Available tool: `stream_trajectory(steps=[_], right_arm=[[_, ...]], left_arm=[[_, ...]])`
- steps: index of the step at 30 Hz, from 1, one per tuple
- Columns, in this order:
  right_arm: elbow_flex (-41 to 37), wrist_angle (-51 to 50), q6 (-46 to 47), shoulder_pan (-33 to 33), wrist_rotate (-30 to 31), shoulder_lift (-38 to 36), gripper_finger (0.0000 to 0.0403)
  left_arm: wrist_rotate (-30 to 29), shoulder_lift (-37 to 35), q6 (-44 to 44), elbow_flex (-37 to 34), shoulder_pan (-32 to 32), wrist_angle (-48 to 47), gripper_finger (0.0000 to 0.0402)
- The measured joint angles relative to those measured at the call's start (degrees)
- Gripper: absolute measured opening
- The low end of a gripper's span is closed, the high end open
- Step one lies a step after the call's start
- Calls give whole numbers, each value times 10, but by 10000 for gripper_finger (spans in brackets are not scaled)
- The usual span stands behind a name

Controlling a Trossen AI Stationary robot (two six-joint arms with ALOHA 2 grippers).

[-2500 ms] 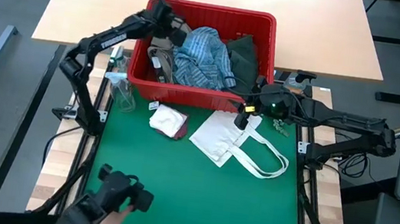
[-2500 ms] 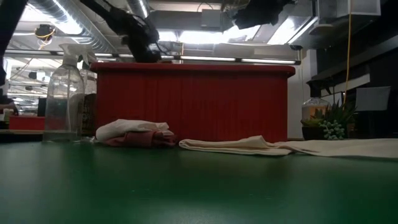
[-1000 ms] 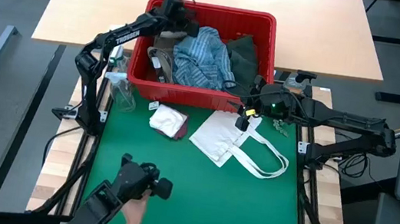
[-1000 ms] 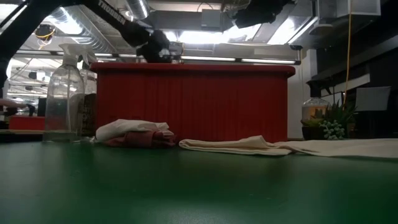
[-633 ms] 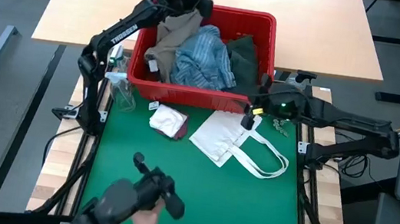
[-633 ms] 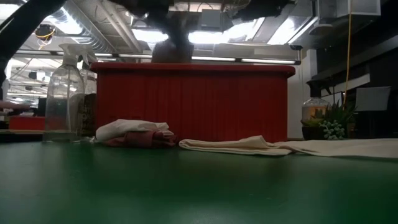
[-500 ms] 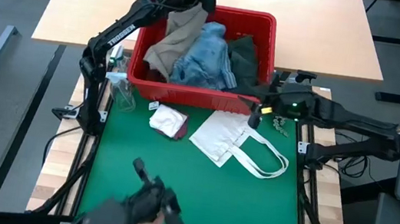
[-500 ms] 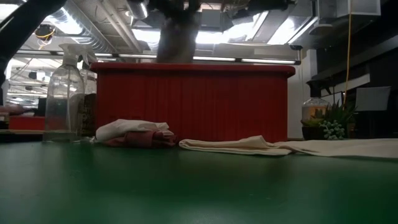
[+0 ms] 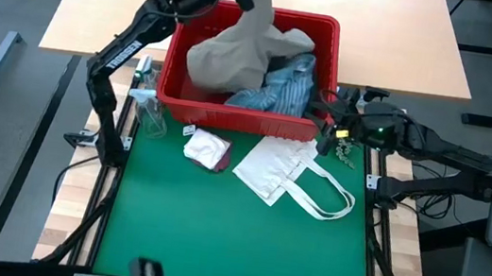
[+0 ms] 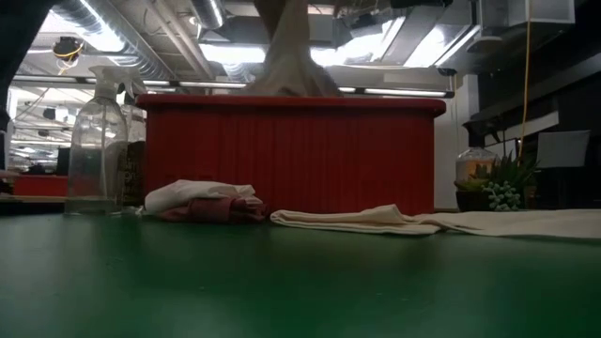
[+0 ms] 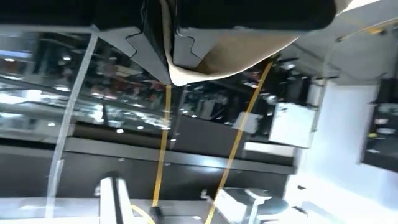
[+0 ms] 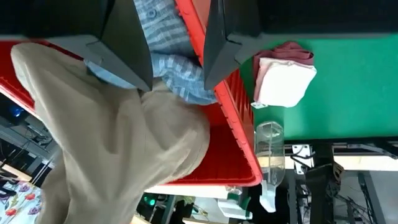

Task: Fold Laundry from Bin
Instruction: Remove the gray shorts from the red bin

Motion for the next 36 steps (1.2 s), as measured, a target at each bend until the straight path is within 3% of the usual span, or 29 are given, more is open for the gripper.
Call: stream_trajectory(steps=[4,10,13,18,20,24,31,33,36], right_arm=[[0,-8,0,0,15,1,143],[0,-11,0,0,90,6,143],[0,-20,0,0,79,16,143],[0,-14,0,0,-26,30,143],[0,-17,0,0,-41,34,143],[0,-14,-12,0,-19,39,143],[0,-19,-12,0,112,41,143],[0,-27,9,0,108,41,143],[0,-58,38,0,47,41,143]], left_arm=[[1,-23,0,0,-26,0,0],[-1,-51,0,1,-60,2,0],[-1,-58,0,1,-76,4,0],[7,-62,0,1,-99,79,0],[20,-63,0,1,-107,116,0],[32,-64,-1,1,-122,159,0],[32,-72,-2,1,-136,169,0],[32,-73,-2,1,-136,169,0],[32,-73,-2,1,-136,163,0]])
